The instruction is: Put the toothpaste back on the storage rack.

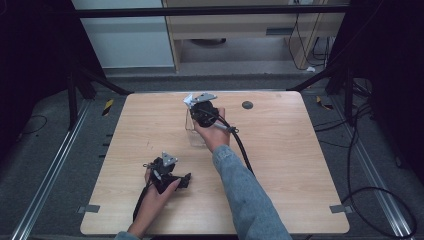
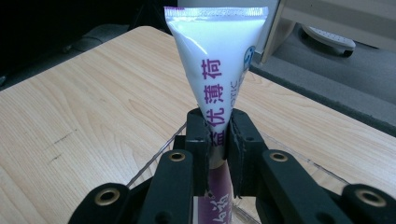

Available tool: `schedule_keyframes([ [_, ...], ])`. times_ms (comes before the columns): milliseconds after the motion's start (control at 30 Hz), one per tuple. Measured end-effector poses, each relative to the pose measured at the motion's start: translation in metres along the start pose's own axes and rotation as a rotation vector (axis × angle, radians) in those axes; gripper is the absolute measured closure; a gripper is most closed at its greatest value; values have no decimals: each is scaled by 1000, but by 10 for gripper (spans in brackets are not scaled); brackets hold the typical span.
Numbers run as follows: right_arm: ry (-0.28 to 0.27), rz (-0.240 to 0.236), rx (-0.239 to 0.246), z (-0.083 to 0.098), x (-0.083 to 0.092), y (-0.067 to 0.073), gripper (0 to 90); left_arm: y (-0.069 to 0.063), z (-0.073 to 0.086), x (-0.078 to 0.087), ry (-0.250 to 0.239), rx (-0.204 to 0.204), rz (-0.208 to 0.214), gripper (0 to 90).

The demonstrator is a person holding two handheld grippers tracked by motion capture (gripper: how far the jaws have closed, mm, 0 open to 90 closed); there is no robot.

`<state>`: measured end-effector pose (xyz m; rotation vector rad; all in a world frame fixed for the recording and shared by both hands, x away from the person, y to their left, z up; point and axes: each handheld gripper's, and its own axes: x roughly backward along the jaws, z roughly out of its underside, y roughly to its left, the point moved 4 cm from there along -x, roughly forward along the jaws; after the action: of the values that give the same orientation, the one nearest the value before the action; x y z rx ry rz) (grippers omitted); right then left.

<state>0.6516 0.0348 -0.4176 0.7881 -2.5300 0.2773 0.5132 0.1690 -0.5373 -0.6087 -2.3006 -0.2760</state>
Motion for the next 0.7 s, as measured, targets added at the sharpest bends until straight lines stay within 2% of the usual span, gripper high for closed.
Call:
schedule_keyframes([
  [700, 22, -2, 14, -3, -7, 1, 796, 0, 0, 0, 1, -1, 1, 0],
])
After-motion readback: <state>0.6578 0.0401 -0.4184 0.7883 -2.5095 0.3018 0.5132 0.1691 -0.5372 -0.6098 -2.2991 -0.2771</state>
